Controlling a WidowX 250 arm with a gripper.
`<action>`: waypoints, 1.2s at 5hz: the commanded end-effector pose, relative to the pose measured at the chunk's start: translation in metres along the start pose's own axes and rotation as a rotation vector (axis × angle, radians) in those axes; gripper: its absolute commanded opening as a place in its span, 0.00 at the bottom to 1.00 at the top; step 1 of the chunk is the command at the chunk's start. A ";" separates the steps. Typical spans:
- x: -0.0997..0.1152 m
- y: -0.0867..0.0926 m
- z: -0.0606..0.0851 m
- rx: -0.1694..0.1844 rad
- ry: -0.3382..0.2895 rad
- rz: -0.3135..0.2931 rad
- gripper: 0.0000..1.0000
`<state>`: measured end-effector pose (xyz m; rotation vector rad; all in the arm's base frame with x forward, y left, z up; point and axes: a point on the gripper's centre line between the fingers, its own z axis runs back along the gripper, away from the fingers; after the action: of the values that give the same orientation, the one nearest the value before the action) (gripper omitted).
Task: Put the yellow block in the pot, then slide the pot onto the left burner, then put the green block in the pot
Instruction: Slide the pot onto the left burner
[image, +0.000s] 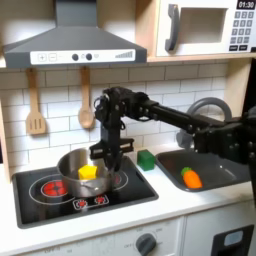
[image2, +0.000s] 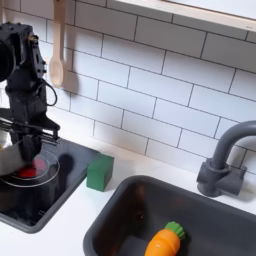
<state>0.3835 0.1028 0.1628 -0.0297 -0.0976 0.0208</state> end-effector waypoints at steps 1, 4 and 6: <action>0.006 0.004 -0.002 0.001 0.004 0.014 0.00; 0.010 0.017 -0.001 0.014 -0.005 0.043 0.00; 0.012 0.029 0.000 0.021 -0.020 0.066 0.00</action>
<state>0.3946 0.1314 0.1627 -0.0137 -0.1132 0.0892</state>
